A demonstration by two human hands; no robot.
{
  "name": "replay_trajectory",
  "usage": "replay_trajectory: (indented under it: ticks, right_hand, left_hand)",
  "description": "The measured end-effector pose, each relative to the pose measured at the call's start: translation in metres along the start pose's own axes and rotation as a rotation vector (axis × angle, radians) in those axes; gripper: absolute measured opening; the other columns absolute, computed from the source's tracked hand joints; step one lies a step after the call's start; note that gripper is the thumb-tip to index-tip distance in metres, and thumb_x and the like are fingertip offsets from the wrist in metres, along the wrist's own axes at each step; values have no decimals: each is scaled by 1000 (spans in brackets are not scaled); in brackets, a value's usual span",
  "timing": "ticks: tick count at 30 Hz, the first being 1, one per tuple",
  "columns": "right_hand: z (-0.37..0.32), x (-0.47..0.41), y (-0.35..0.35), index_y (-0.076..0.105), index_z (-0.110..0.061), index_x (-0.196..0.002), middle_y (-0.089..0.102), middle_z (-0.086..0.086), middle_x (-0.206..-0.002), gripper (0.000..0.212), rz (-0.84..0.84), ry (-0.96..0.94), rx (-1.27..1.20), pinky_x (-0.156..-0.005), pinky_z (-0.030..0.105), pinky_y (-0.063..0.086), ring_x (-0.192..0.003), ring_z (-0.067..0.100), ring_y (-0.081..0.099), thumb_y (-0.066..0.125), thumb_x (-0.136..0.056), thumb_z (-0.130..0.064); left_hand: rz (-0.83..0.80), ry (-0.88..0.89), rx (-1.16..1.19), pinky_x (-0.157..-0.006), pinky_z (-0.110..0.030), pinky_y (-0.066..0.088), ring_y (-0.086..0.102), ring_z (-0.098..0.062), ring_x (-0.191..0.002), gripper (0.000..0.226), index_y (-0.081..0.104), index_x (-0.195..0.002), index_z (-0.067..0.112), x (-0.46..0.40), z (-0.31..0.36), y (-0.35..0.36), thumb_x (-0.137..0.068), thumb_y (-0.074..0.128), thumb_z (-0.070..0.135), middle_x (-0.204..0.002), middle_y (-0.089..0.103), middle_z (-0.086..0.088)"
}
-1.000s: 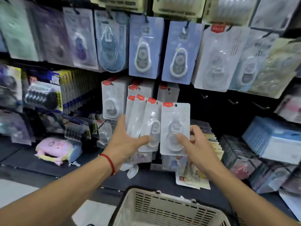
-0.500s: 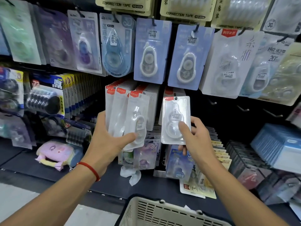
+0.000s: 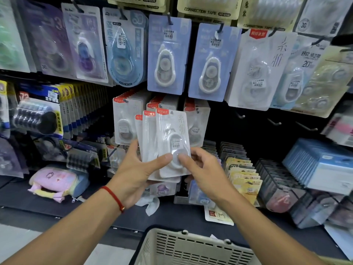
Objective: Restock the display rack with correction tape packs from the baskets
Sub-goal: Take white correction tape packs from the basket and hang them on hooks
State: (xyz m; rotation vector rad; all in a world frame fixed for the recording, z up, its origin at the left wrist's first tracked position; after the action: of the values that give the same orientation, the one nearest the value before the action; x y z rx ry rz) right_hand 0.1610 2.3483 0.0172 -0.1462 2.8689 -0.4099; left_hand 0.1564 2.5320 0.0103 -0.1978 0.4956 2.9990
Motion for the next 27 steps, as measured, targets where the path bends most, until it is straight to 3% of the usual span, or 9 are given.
replay_trajectory:
  ticks: [3, 7, 11, 17, 23, 25, 27]
  right_hand:
    - [-1, 0, -4, 66, -22, -123, 78, -2, -106, 24, 75, 14, -159, -67, 47, 64, -85, 37, 74, 66, -102, -34]
    - [1, -2, -19, 59, -22, -119, 75, -2, -104, 22, 267, -16, -137, -51, 46, 56, -73, 46, 70, 65, -103, -35]
    - [7, -3, -27, 57, -21, -120, 74, 3, -104, 24, 384, 23, -131, -43, 34, 50, -63, 27, 71, 65, -103, -35]
    - [8, -2, -27, 63, -16, -114, 77, 7, -93, 22, 415, 10, -158, -46, 37, 51, -55, 27, 68, 71, -99, -30]
    - [7, -3, -27, 63, -15, -114, 78, 6, -93, 26, 439, -6, -190, -52, 39, 57, -54, 26, 69, 72, -99, -33]
    - [10, -5, -28, 61, -16, -122, 78, 0, -99, 39, 417, 45, -114, -63, 44, 62, -65, 25, 73, 71, -97, -45]
    - [16, -6, -34, 51, -22, -136, 68, -7, -122, 59, 421, 140, 210, -87, 50, 59, -96, 20, 71, 64, -95, -62]
  left_hand:
    - [9, -29, 53, -86, -54, 64, 75, -31, -112, 84, 52, -140, 27, -3, -1, -2, -64, 90, 21, -125, 77, -4]
    - [94, -4, 1, -97, -59, 58, 75, -28, -113, 86, 56, -136, 32, -7, 1, -13, -58, 93, 27, -124, 77, -1]
    - [204, 101, -107, -102, -49, 57, 74, -16, -111, 75, 59, -126, 36, -8, 7, -28, -58, 92, 30, -117, 78, 9]
    - [214, 136, -125, -90, -37, 59, 75, -12, -108, 76, 57, -126, 36, -9, 9, -35, -58, 92, 32, -116, 77, 11]
    - [225, 147, -146, -92, -35, 59, 74, -10, -108, 68, 57, -129, 35, -9, 10, -37, -72, 92, 19, -116, 76, 12]
    - [217, 140, -142, -94, -37, 59, 75, -11, -108, 69, 57, -129, 34, -8, 11, -36, -71, 92, 19, -116, 76, 12]
    - [197, 106, -110, -96, -45, 60, 75, -15, -108, 73, 58, -128, 33, -7, 9, -34, -63, 92, 24, -115, 78, 9]
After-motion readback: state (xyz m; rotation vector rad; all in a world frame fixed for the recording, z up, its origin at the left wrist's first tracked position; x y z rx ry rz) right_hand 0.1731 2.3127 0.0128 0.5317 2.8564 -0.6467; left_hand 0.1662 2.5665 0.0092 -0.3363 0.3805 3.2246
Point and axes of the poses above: each hand's wrist, its own x-axis away from the middle knuckle, its own y-axis out of the palm, z = x × y, the point moved 5 cm from there along -x, towards the middle knuckle
